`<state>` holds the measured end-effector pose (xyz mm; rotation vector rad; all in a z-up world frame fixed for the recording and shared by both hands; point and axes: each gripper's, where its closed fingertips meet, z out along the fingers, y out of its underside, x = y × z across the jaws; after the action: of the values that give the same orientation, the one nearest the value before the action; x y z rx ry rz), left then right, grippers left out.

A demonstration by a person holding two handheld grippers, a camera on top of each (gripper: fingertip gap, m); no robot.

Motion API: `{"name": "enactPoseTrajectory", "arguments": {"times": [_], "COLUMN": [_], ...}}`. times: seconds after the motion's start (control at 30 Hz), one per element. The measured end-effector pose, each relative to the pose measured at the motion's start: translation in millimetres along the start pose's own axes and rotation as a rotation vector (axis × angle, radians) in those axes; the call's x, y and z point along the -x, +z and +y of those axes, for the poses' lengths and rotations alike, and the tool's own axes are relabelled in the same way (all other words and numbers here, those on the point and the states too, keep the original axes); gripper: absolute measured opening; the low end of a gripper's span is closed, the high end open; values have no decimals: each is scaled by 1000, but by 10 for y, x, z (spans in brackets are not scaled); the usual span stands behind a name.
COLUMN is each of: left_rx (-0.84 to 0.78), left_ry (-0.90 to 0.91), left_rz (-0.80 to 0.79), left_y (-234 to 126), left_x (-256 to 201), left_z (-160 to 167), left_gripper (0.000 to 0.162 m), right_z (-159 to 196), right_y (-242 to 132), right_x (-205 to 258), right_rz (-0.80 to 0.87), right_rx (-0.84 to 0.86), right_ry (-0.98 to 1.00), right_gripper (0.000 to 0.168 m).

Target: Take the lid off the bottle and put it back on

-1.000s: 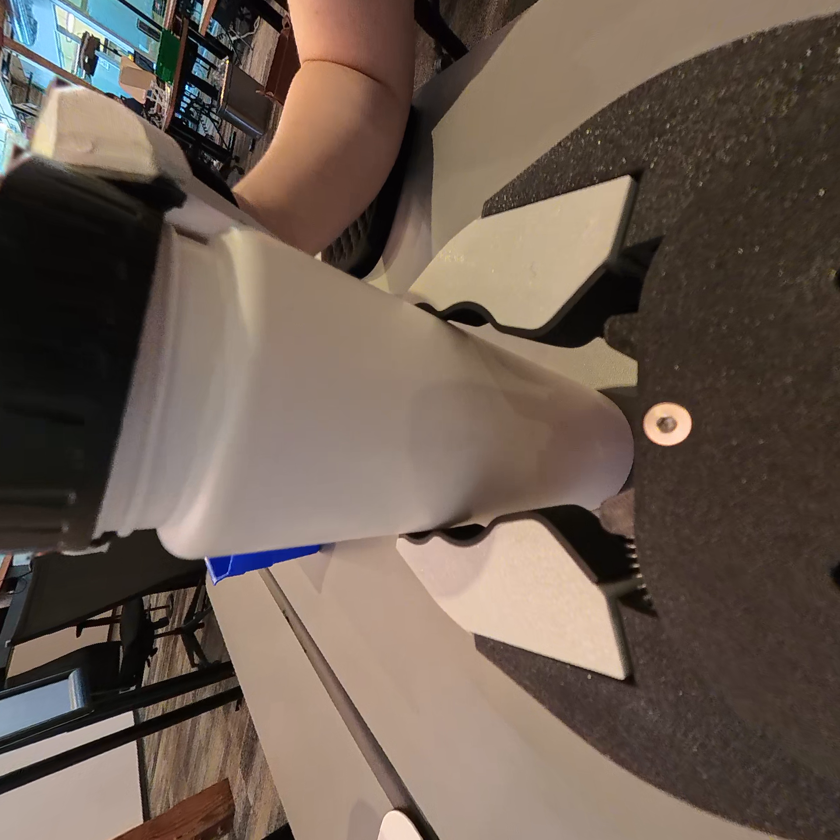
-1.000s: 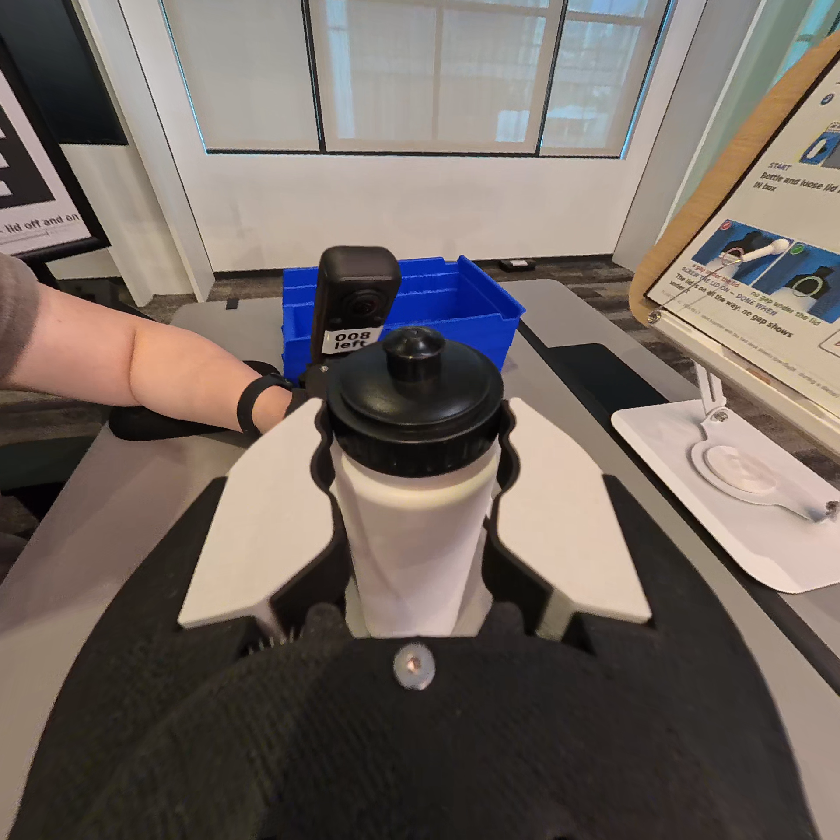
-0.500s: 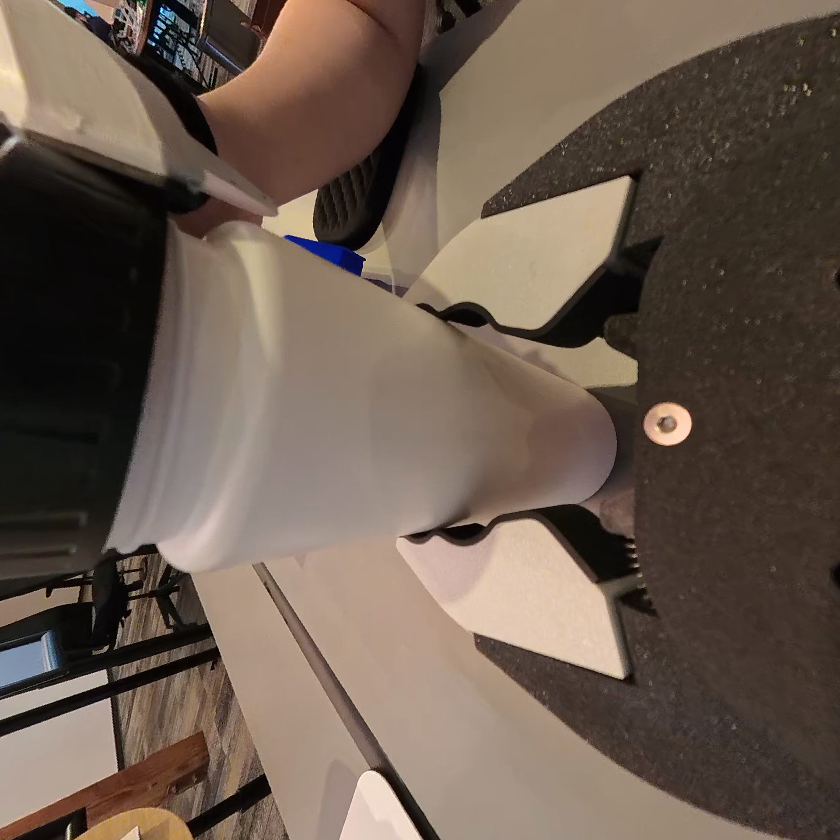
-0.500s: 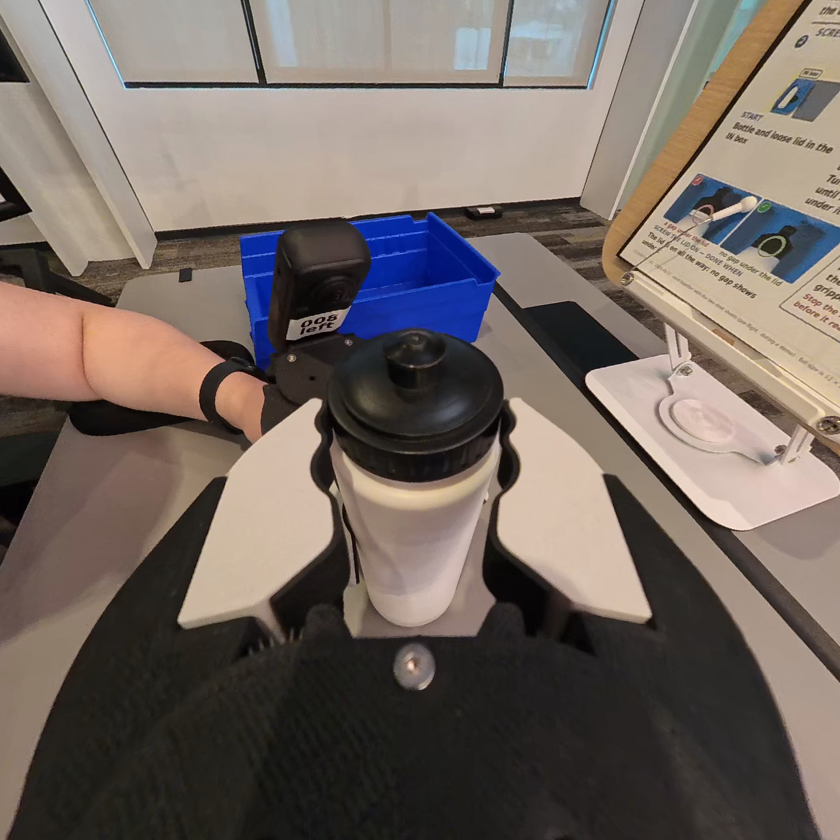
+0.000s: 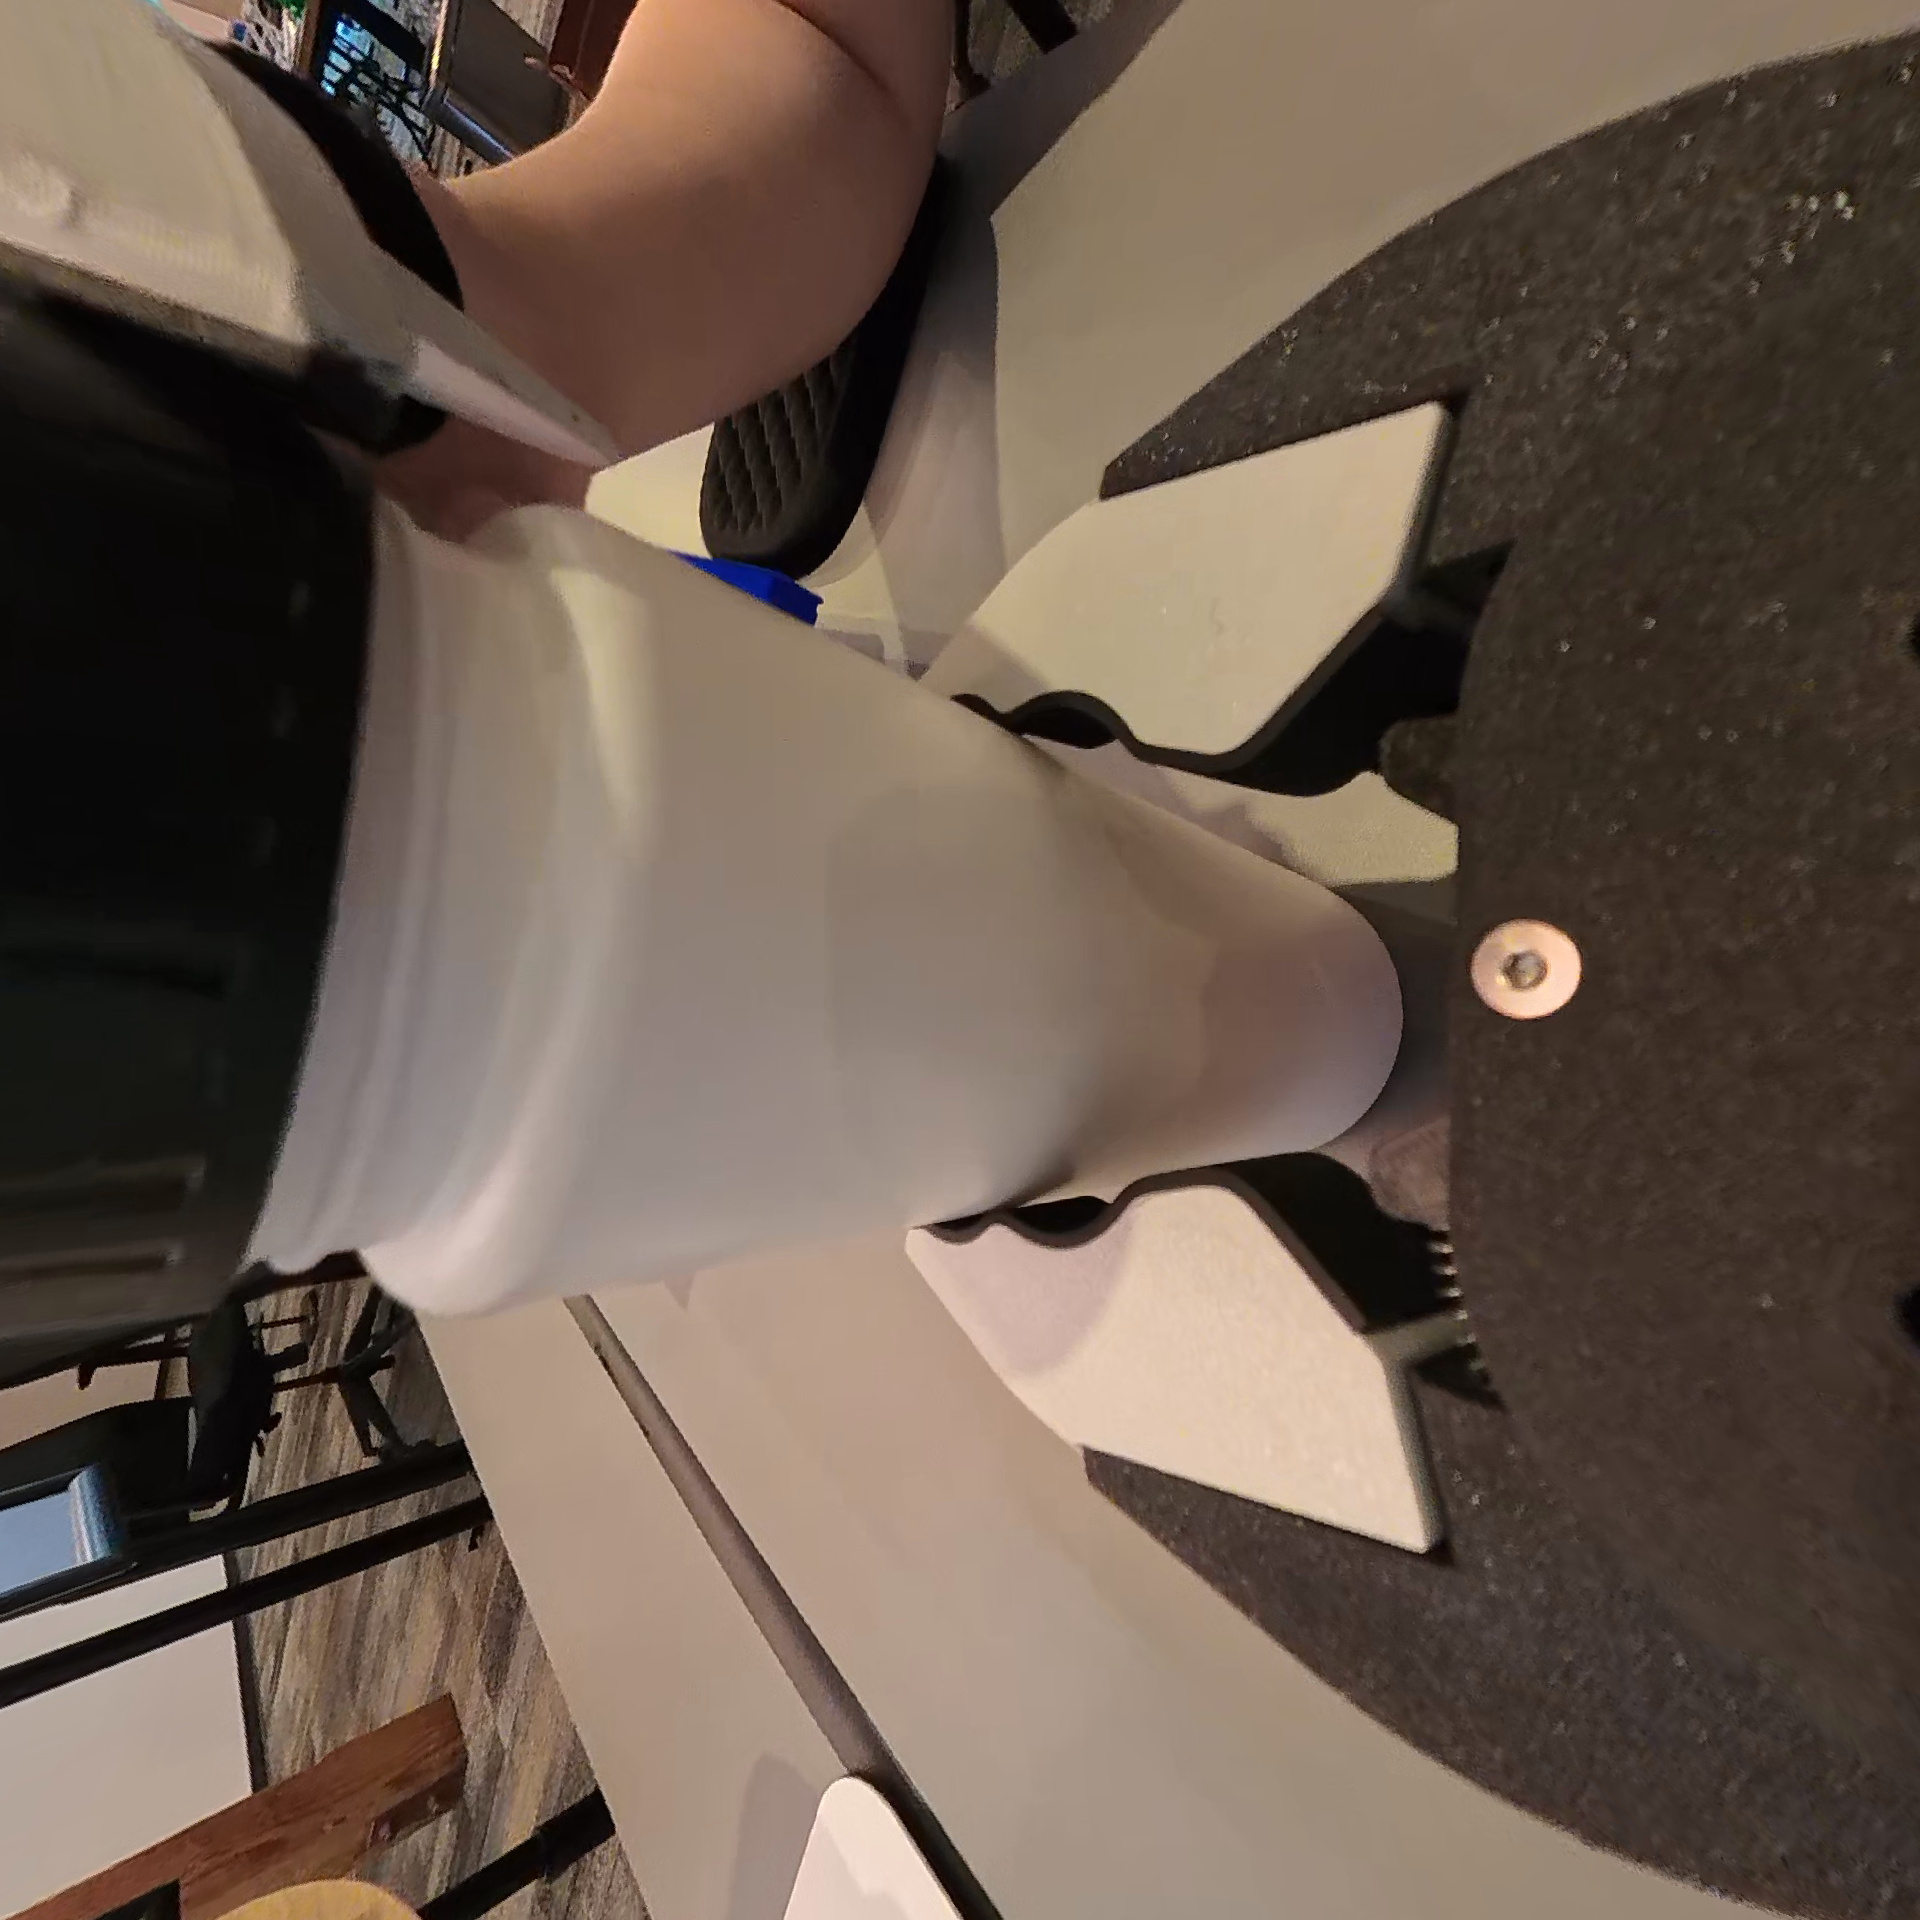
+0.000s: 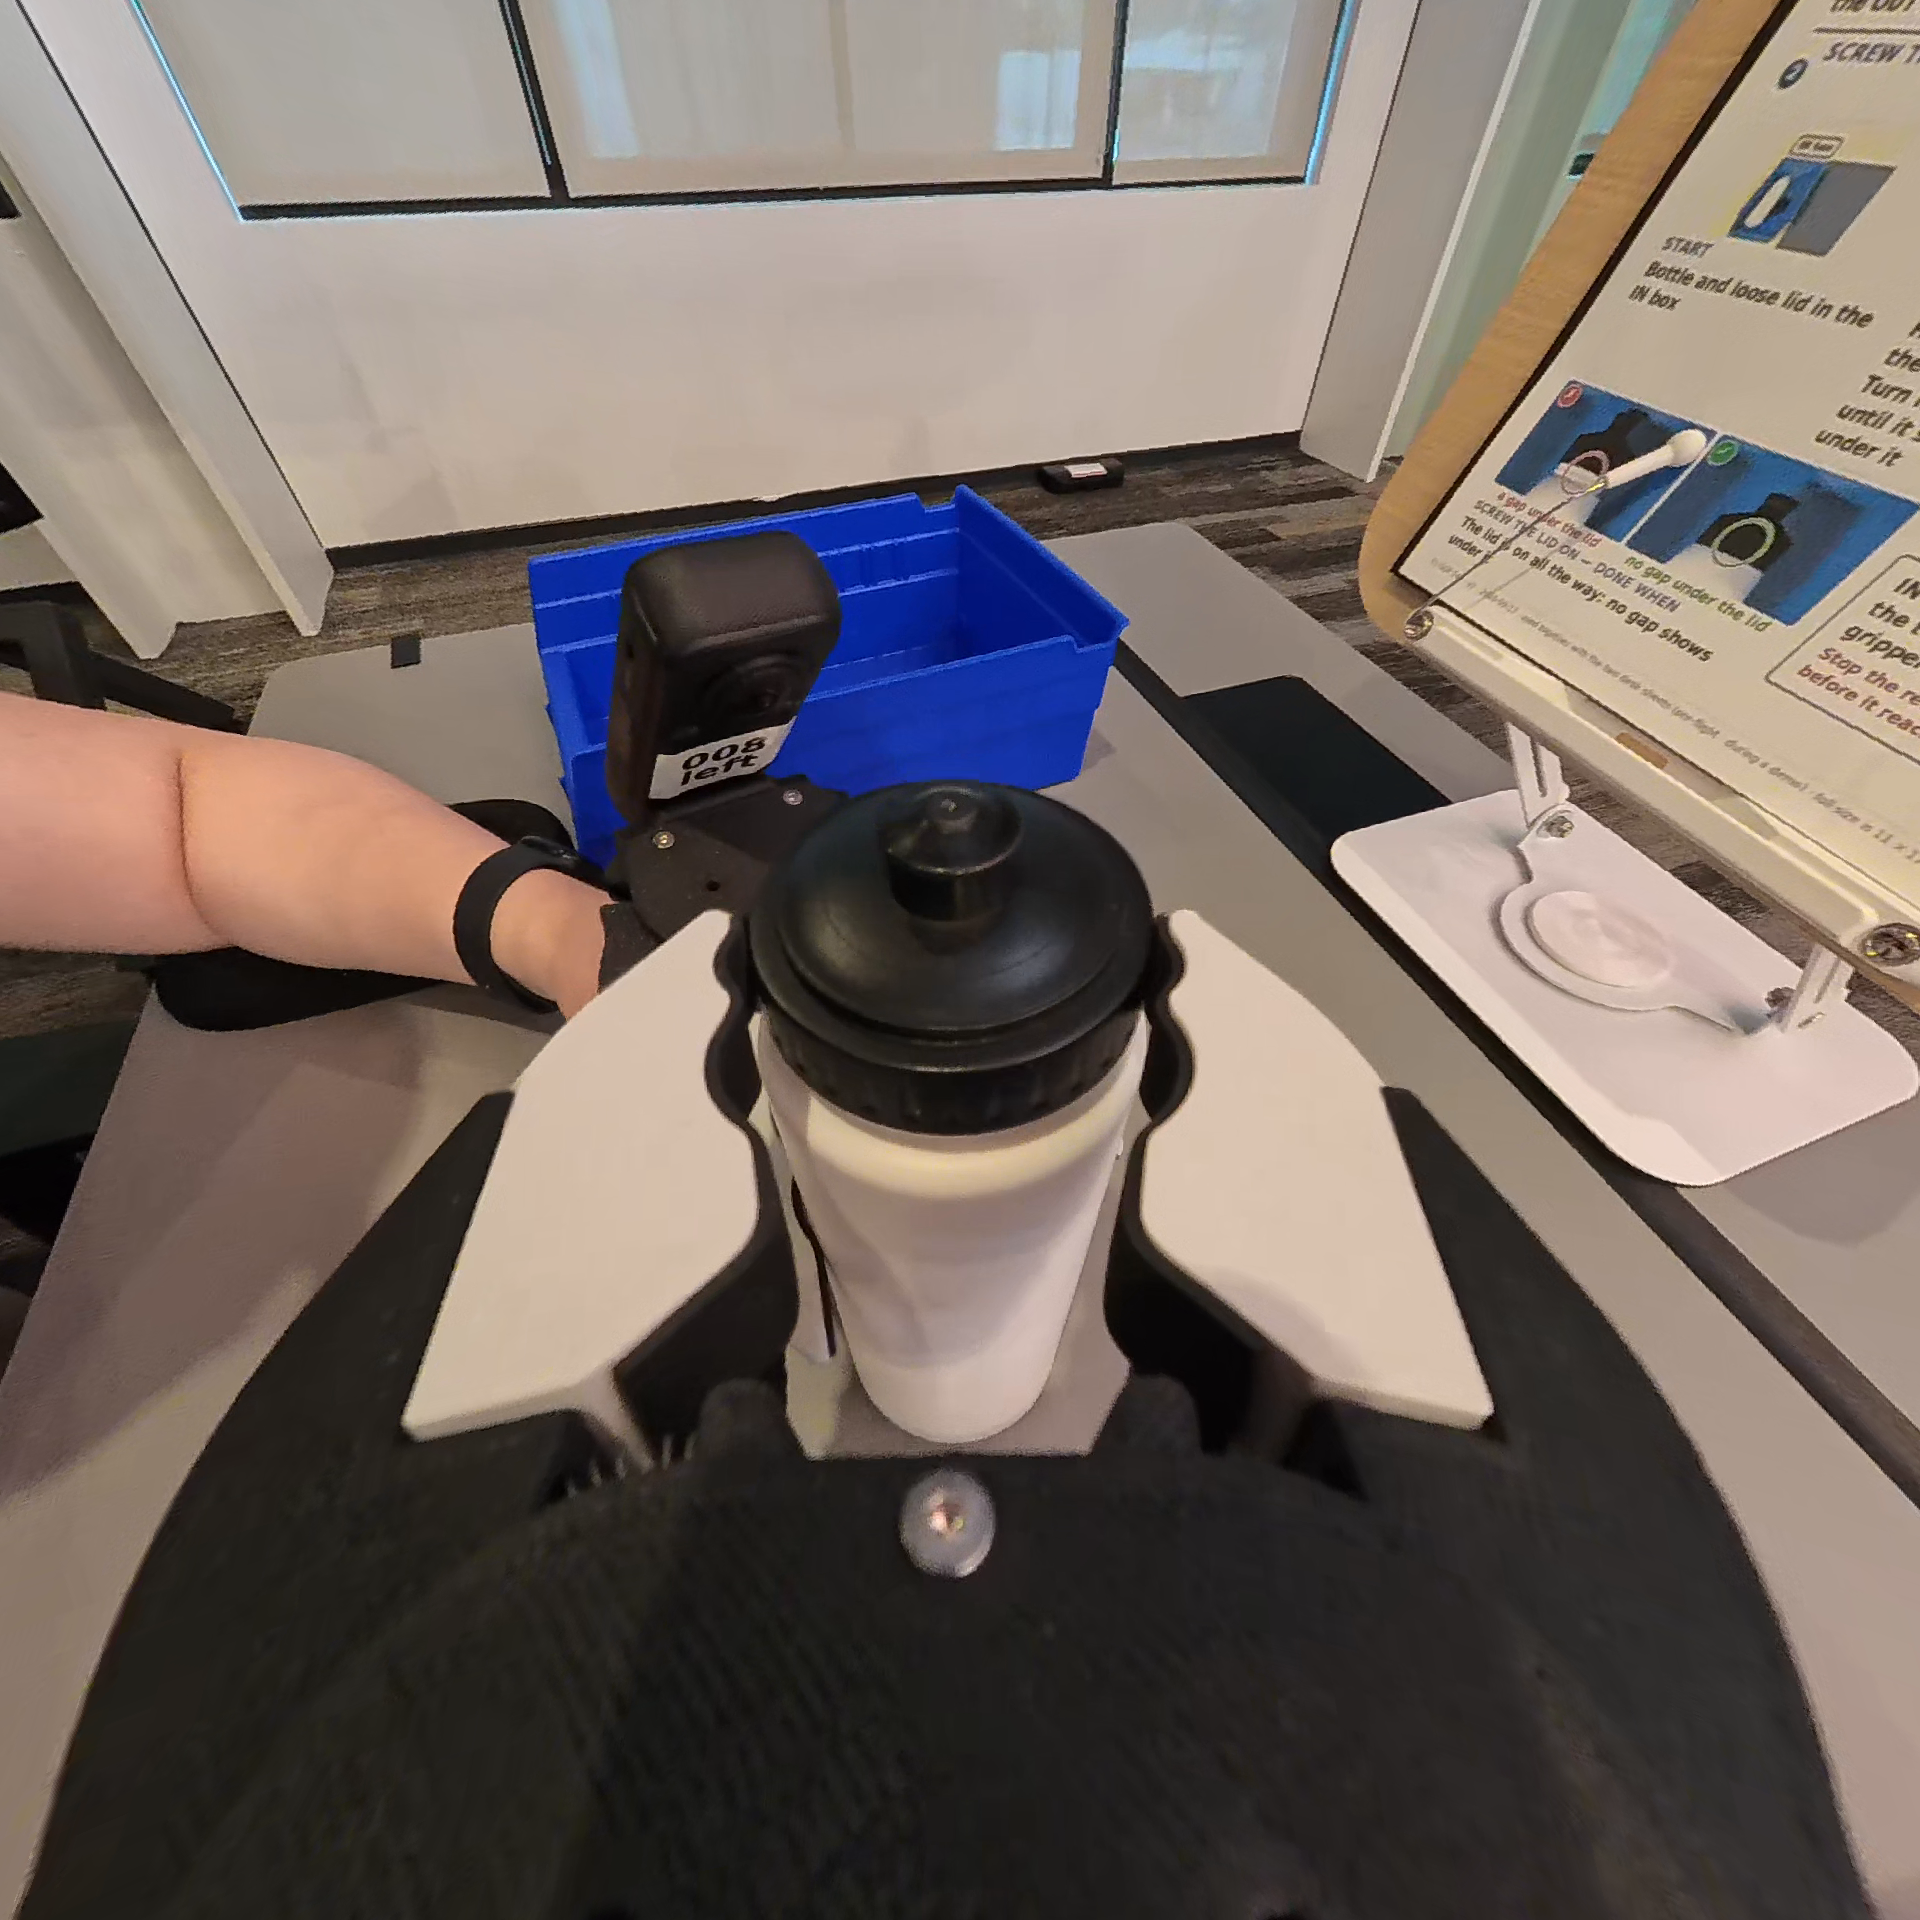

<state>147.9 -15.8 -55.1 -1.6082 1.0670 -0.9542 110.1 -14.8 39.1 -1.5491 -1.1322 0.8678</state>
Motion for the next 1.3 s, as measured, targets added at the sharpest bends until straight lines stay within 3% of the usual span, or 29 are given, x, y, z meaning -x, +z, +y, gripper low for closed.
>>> {"name": "enactPoseTrajectory", "arguments": {"times": [0.27,0.93,1.3], "left_rx": [13,14,25], "left_ry": [15,17,15], "left_rz": [33,65,41], "left_y": [24,31,37], "left_x": [-47,-82,-76], "left_z": [3,6,8], "left_gripper": [86,86,86], "right_z": [-42,45,49], "right_y": [-64,-62,-66], "right_x": [33,40,29], "right_rz": [-12,-56,0], "right_rx": [17,70,104], "right_ry": [-77,-27,-36], "right_gripper": [74,74,74]}}
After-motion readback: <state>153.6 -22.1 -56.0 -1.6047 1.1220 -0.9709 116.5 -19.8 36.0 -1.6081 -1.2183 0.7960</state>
